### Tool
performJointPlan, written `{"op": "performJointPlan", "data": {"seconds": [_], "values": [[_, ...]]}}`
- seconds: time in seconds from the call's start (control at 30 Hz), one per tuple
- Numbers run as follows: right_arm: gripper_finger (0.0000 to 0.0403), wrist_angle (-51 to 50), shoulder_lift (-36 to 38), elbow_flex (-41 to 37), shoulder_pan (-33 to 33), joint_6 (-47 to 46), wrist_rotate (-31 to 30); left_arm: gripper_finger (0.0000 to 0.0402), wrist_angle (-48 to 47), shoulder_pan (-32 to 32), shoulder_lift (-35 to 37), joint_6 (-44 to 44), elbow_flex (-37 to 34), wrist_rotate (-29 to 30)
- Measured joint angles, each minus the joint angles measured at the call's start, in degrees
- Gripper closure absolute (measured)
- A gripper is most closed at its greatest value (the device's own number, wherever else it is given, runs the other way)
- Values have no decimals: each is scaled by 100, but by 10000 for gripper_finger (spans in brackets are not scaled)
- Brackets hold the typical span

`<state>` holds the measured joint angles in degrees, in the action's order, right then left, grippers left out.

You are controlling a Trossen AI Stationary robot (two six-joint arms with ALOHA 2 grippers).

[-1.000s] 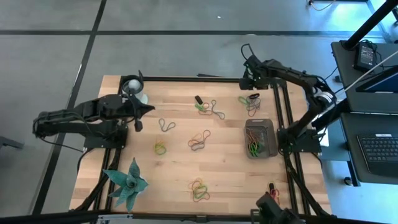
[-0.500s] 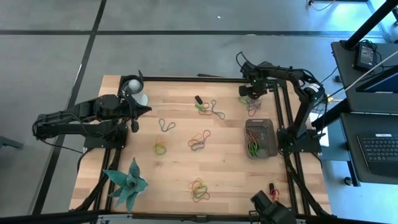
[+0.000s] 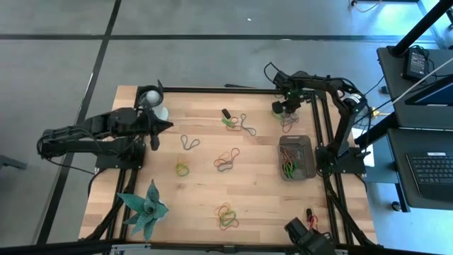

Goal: Pick and place rubber bands into bin
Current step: Put the black rubber band into the black bin

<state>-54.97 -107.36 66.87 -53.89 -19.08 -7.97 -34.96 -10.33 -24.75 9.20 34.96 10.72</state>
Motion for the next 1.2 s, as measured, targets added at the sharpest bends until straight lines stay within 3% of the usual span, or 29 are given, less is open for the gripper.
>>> {"op": "performJointPlan", "data": {"seconds": [0.33, 0.53, 1.2], "values": [[399, -87, 1125, -7, 2, 701, -166, 398, 8, 136, -536, 822, 1, -185], [391, 20, 1625, -4, 2, 1054, -207, 398, 8, 288, -924, 867, 2, -184], [284, 294, 459, -4, 2, 1646, -201, 398, 45, 914, -1115, 1063, 2, -157]]}}
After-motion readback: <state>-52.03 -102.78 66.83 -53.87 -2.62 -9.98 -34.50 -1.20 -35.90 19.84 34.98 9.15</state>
